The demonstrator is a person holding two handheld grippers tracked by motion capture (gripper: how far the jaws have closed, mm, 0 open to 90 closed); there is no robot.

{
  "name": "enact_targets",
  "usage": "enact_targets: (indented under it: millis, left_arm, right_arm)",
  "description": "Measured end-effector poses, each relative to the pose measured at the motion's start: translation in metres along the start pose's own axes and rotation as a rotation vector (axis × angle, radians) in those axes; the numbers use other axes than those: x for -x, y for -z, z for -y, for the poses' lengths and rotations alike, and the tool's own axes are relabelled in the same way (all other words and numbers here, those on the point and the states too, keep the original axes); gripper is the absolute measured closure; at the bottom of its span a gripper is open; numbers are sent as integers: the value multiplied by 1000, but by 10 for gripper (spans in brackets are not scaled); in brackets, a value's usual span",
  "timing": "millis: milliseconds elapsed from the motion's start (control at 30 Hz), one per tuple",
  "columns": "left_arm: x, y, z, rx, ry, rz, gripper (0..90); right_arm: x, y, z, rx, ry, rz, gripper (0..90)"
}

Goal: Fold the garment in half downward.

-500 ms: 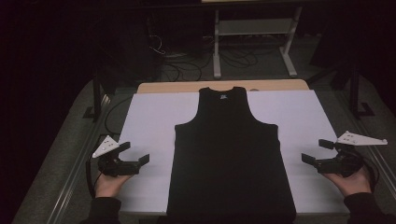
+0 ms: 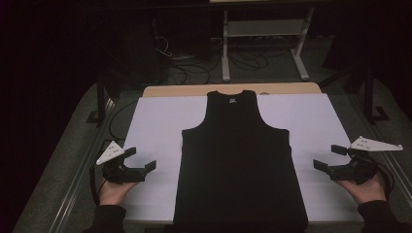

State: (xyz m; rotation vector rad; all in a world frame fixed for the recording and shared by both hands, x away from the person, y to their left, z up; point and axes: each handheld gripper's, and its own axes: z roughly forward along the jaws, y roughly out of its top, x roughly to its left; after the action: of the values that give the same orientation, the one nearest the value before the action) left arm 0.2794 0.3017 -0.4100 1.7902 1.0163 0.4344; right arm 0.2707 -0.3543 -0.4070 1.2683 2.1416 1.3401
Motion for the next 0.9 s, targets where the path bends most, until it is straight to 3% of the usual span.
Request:
enact_targets:
  millis: [500,667,900]
  left_arm:
    - [2,0,-3,10,-5,12,0]
    - [6,0,-9,24,-26,20,0]
    - [6,-4,-14,-2,-66,20,0]
  right_arm:
    - [0,0,-1,-3,4,-2,0]
    - [-1,-1,-3,-6,15,3,0]
    - [-4,-2,-10,-3,34,5,0]
